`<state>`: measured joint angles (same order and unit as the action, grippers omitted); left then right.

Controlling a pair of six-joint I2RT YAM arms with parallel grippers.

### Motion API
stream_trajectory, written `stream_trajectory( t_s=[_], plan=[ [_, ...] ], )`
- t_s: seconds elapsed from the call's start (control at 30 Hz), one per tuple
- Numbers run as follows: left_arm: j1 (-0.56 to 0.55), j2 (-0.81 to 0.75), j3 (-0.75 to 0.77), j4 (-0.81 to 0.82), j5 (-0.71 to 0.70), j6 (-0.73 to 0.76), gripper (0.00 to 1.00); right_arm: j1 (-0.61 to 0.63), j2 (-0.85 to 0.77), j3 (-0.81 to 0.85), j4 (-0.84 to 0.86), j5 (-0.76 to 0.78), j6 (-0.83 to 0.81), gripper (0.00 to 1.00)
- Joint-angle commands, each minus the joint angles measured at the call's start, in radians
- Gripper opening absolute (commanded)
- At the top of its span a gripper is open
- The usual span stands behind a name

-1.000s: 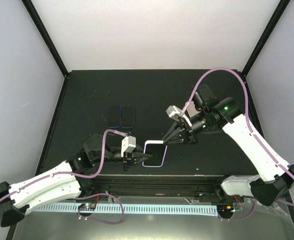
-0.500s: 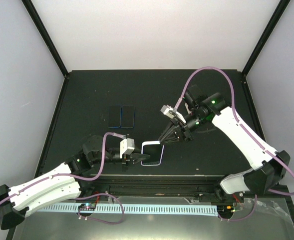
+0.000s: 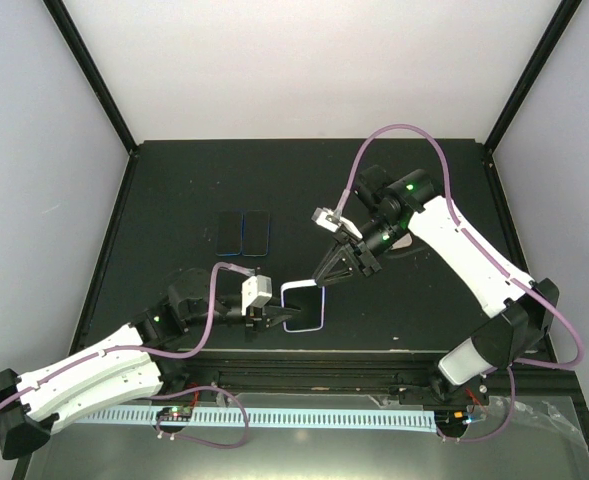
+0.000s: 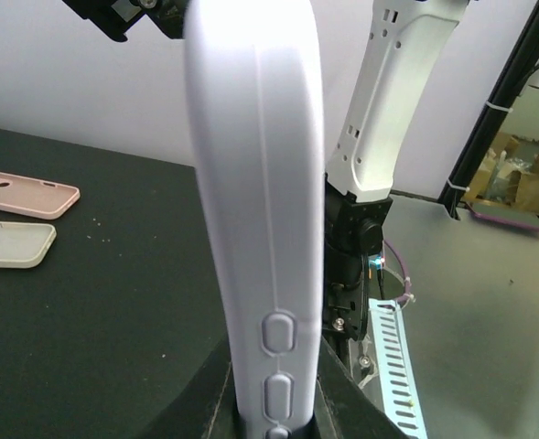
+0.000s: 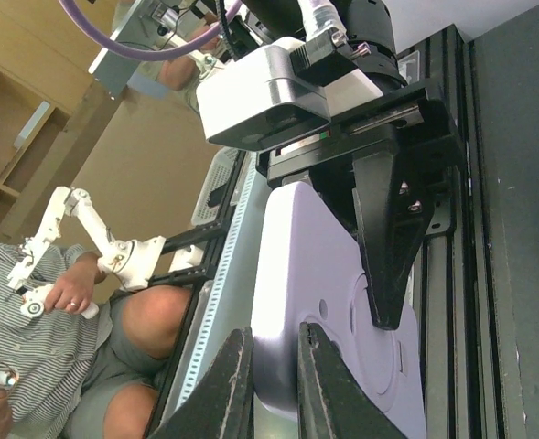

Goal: Take the phone out of the phone case

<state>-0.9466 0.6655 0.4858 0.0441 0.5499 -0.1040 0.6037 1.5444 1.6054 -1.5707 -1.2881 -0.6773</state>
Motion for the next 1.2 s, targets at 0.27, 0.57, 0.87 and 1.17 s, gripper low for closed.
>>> stream_trajectory(
  t_s=[0.27, 0.57, 0.87, 1.17],
  plan=[
    [-0.049, -0.051, 0.096, 0.127, 0.144, 0.114, 0.01, -0.006, 0.019, 0.0, 0.151, 0.103, 0.085, 0.05],
    [-0.049, -0.069, 0.191, -0.104, 0.125, 0.209, 0.02, -0.007, -0.065, 0.066, 0.184, 0.189, 0.126, 0.01],
    [-0.047, -0.064, 0.191, -0.088, 0.034, 0.159, 0.02, -0.007, -0.354, -0.187, 0.546, 0.325, 0.304, 0.43],
    [-0.047, -0.075, 0.122, 0.025, -0.034, 0.006, 0.02, 0.002, -0.363, -0.249, 0.444, 0.143, 0.127, 0.71]
  ],
)
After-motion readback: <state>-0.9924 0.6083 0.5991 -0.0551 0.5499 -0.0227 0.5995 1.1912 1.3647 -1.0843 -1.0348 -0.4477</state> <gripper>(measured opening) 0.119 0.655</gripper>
